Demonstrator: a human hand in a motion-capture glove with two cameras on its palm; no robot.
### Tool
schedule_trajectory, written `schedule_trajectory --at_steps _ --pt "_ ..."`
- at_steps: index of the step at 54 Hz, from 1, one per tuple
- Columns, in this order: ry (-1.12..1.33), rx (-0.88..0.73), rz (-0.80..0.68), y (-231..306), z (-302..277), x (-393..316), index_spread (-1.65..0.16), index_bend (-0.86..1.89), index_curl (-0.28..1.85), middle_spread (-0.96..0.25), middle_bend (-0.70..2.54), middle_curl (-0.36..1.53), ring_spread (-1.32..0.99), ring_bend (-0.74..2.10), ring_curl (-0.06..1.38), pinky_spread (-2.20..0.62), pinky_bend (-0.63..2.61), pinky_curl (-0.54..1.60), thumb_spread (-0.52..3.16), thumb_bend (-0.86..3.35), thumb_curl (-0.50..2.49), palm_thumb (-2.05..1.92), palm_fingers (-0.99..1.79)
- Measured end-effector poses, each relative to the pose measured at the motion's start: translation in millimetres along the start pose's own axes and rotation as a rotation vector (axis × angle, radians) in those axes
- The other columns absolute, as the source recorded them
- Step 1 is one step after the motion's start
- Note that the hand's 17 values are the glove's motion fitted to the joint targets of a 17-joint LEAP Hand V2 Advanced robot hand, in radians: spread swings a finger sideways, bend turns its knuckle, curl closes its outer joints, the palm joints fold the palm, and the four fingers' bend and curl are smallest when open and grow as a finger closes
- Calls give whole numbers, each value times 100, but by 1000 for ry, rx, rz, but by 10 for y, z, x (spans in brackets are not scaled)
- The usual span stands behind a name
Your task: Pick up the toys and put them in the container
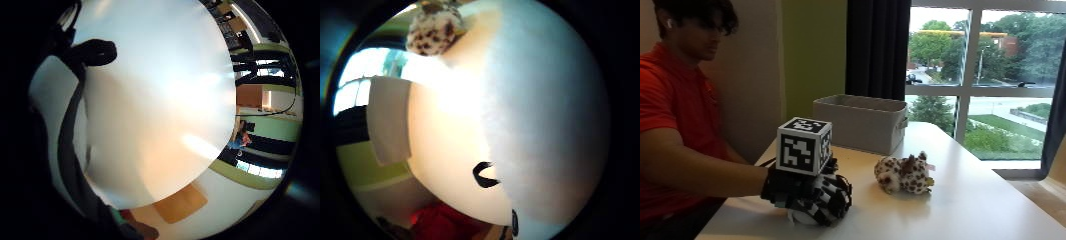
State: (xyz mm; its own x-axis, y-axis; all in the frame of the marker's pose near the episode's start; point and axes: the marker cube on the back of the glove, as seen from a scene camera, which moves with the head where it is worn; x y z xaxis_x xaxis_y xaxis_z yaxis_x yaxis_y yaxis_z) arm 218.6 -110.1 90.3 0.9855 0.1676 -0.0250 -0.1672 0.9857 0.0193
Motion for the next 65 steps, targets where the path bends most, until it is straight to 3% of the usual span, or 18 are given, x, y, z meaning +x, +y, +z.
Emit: schedule_trajectory --at_steps 14,21,29,43,65 --pt "28 147 -32 -40 22 -97 -44 14 23 -42 53 39 -49 94 42 -40 106 37 118 10 52 49 77" --pt "71 267 -26 -82 38 -172 -45 27 28 -45 65 45 -52 96 44 -43 96 35 95 11 62 59 107" --pt "107 308 -38 -124 21 -208 -45 45 39 -43 75 53 -50 102 49 -43 87 36 76 9 71 61 119" --pt "71 235 -104 -89 -109 -424 -40 61 54 -39 88 63 -47 111 55 -43 88 39 53 9 84 64 115" --pt "-13 303 -207 -89 -1088 -1178 -40 57 71 -37 90 72 -46 115 59 -43 93 43 37 6 99 60 104"
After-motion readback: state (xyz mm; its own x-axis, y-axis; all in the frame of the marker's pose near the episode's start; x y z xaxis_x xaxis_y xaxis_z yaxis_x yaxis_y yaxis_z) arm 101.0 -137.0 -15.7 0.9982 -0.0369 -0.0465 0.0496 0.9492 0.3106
